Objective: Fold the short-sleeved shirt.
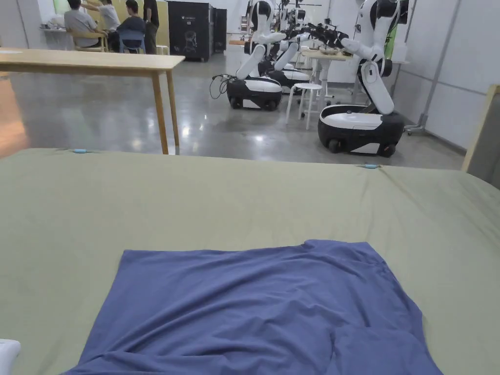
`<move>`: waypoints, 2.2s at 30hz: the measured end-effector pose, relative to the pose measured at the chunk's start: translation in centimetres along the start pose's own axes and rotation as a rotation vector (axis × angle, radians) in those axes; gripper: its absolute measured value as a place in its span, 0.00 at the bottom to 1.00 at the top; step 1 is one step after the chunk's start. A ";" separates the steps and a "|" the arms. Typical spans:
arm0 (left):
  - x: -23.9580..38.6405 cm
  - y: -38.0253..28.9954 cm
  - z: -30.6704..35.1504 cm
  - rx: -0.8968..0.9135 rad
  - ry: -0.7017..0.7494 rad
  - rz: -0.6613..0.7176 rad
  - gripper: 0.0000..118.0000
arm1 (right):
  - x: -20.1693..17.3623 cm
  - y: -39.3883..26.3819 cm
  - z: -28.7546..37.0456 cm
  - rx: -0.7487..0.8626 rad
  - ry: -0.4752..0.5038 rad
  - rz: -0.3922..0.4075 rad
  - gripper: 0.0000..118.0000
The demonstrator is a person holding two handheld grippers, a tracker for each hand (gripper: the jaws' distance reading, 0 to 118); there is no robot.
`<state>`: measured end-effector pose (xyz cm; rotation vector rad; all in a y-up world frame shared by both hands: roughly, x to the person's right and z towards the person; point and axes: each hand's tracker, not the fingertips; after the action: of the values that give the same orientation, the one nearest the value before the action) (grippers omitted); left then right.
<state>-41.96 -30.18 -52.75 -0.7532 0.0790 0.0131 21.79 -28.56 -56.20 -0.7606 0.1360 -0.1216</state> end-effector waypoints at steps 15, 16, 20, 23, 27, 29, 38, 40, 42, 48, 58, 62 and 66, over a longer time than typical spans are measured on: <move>0.0 -1.3 4.3 -0.004 0.026 0.140 0.07 | -2.8 -1.4 3.0 0.114 -0.037 0.009 0.01; 0.3 -1.0 3.9 -0.019 0.035 0.121 0.25 | -3.0 -1.4 2.9 0.110 -0.042 0.014 0.01; 0.0 0.2 1.6 -0.064 0.028 0.134 0.96 | -2.8 -1.5 2.8 0.097 -0.029 0.013 0.01; -0.1 1.6 0.3 -0.079 0.013 0.127 0.96 | -2.5 -1.5 2.7 0.088 -0.030 0.013 0.01; -0.3 2.4 -2.1 -0.144 -0.040 0.167 0.71 | -1.7 -1.5 2.2 0.072 -0.031 0.005 0.01; 0.0 2.4 -2.6 -0.161 -0.060 0.157 0.54 | -1.3 -1.5 2.1 0.065 -0.034 0.007 0.01; 1.8 2.3 -1.1 -0.135 -0.084 0.089 0.05 | -0.6 -1.5 2.2 0.054 -0.009 0.030 0.23; 1.8 2.4 -1.0 -0.132 -0.085 0.086 0.05 | -0.2 -1.4 1.5 0.035 0.026 0.060 1.00; 1.9 2.5 -0.8 -0.123 -0.079 0.081 0.05 | -0.4 -1.3 0.3 0.027 0.030 0.063 0.94; 2.7 2.4 -0.6 -0.123 -0.065 0.091 0.05 | 0.1 -2.3 -1.7 -0.066 -0.004 0.087 0.34; 2.3 2.8 0.3 -0.098 -0.075 0.125 0.05 | -0.4 0.4 0.5 -0.008 0.020 0.107 0.04; 2.3 5.2 0.6 -0.060 -0.079 0.100 0.05 | -1.1 4.3 1.6 0.072 0.020 0.132 0.04; 1.9 8.0 -0.6 -0.032 -0.090 0.098 0.05 | -1.4 8.9 0.3 0.108 0.028 0.142 0.04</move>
<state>-40.40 -24.76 -58.78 -0.7787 0.0296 0.1422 21.02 -21.72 -62.08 -0.6395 0.2076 -0.0042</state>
